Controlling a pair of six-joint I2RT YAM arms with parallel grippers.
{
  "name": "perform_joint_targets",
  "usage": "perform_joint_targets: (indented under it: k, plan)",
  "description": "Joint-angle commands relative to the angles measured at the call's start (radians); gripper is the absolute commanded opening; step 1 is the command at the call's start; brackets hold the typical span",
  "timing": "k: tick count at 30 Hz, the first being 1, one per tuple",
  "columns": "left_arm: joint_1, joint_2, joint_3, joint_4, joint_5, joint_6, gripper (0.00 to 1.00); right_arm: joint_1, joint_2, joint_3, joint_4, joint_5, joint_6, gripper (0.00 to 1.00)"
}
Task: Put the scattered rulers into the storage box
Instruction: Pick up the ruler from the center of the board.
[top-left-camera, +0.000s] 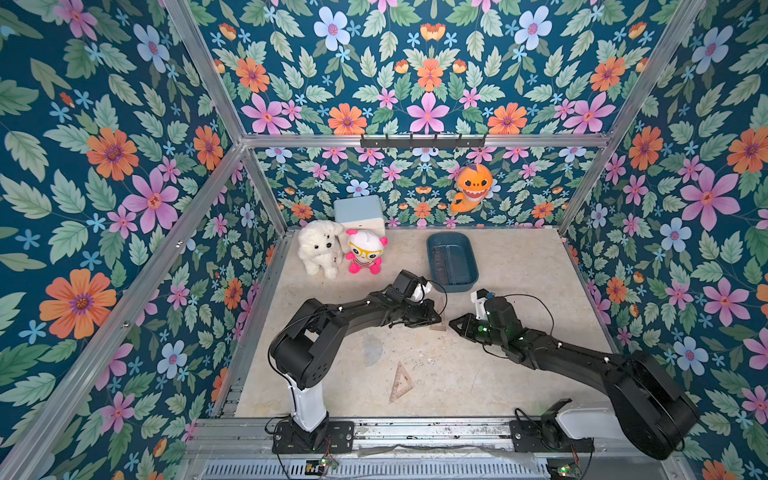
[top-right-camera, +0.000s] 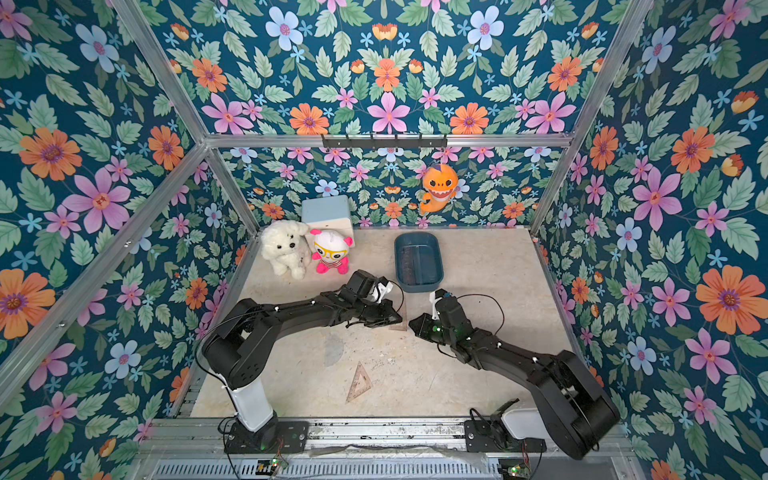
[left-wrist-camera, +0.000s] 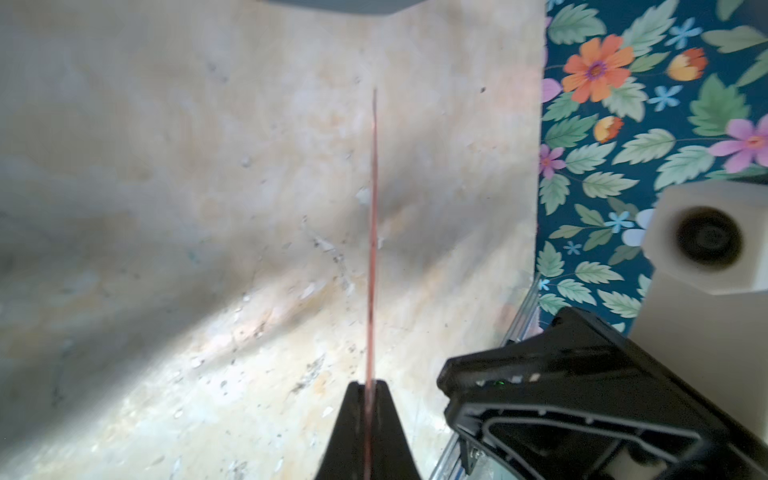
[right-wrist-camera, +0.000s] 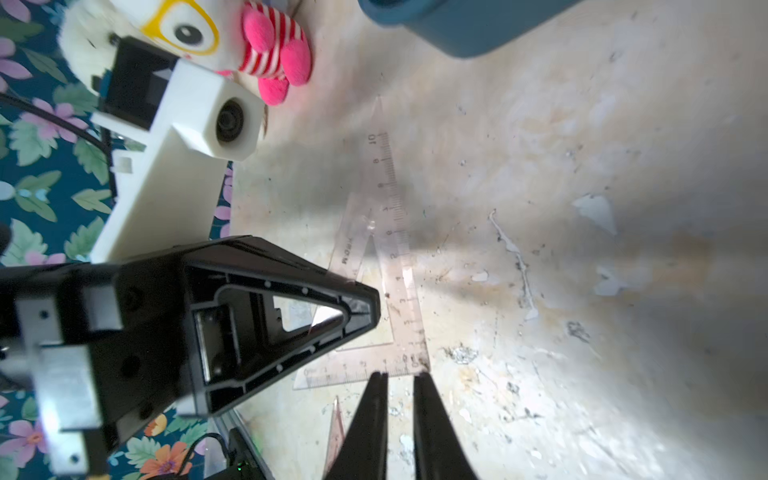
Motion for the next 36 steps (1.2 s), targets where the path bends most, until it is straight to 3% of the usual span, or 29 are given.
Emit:
perform_joint_targets:
  k: [1, 6, 10, 14, 21, 36]
  plan:
    - [0.023, -0.014, 0.032, 0.046, 0.083, -0.029, 0.00, -0.061, -0.091, -0.008, -0.090, -0.143, -0.019, 0.26]
    - [0.062, -0.019, 0.065, 0.129, 0.192, -0.079, 0.00, -0.177, -0.176, -0.036, 0.037, -0.347, 0.052, 0.46]
    - [0.072, -0.017, 0.069, 0.219, 0.266, -0.130, 0.00, -0.202, -0.140, -0.020, 0.127, -0.429, 0.090, 0.52]
    - [0.072, -0.022, 0.060, 0.304, 0.316, -0.180, 0.00, -0.213, -0.059, -0.004, 0.265, -0.489, 0.149, 0.52]
    - [0.075, -0.035, 0.046, 0.343, 0.332, -0.199, 0.00, -0.213, 0.047, 0.021, 0.421, -0.535, 0.217, 0.39]
    - [0.076, -0.032, 0.024, 0.396, 0.342, -0.225, 0.00, -0.214, 0.097, 0.043, 0.485, -0.545, 0.248, 0.06]
